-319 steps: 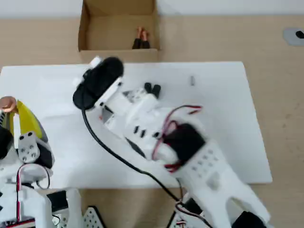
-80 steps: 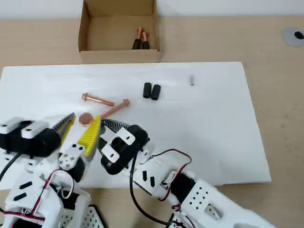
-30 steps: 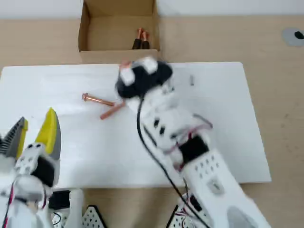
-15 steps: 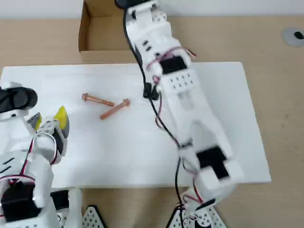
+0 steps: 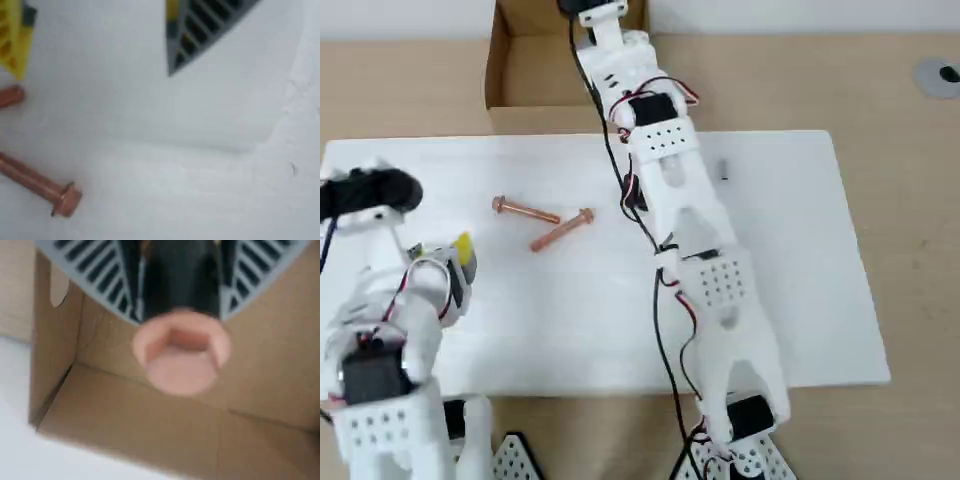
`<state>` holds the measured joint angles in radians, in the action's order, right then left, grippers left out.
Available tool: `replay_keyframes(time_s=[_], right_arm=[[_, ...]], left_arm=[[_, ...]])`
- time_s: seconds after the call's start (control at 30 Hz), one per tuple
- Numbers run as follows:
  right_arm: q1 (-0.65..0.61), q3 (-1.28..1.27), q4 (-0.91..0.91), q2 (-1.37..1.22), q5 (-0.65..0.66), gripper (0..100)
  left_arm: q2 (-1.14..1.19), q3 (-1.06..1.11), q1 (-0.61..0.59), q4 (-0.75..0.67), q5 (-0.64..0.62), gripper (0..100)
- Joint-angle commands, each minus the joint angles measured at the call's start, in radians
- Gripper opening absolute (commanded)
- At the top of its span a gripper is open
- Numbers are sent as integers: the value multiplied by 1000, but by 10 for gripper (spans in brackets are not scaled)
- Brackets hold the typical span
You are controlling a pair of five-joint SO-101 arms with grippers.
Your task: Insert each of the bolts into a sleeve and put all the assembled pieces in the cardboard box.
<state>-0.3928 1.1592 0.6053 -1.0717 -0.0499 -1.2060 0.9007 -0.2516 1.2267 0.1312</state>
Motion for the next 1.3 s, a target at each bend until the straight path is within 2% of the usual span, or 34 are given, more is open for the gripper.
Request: replay_keyframes(time_s=[0.0,0.4,0.6,0.67,0.83,1.13,1.2,1.27], right_arm=[[15,228,14,-82,-9,9],[16,266,40,-194,-5,12],[16,268,110,-220,72,13],[13,268,143,-220,98,36],[7,283,265,-214,161,164],[7,513,462,-202,180,168],[13,510,525,-140,178,168],[16,509,598,-65,175,168]], left_arm=[[107,-49,-14,-17,5,198],[360,-170,-14,3,2,197],[453,-250,-14,83,2,197],[464,-275,-14,94,2,197],[472,-333,-8,138,2,196],[518,-446,49,265,0,196],[591,-511,60,310,-60,196],[691,-598,60,348,-175,196]])
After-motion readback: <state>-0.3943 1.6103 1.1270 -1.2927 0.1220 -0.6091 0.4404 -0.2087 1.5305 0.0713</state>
